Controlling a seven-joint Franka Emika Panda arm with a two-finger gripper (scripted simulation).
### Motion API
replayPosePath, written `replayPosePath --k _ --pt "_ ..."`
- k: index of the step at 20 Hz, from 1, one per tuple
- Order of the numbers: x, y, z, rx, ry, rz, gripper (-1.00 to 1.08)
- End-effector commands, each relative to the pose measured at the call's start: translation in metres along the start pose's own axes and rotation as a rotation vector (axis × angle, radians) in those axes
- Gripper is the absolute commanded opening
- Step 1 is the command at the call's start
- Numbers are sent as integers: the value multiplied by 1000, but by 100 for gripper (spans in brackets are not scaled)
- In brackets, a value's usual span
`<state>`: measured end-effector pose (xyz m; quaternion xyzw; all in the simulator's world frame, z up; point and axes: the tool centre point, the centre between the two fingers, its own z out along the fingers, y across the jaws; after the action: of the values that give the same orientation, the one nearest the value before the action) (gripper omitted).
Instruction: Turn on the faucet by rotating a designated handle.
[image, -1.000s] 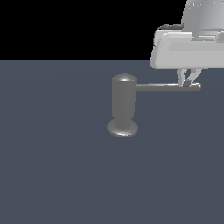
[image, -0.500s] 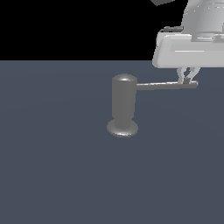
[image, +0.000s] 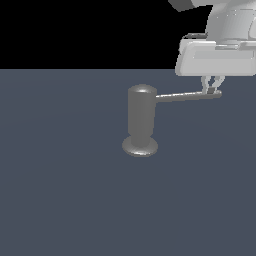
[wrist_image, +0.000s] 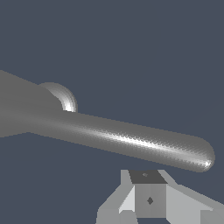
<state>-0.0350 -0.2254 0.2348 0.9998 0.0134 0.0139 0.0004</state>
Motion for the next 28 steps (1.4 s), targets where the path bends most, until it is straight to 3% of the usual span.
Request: replayPosePath --k 1,7,8,28 --pt "-6 20 13 -1 -24 30 -100" --pt "5 31 15 0 -27 33 -100" --pt "18 7 1 4 -1 -7 -100" --pt "78 6 7 3 -11 9 -100"
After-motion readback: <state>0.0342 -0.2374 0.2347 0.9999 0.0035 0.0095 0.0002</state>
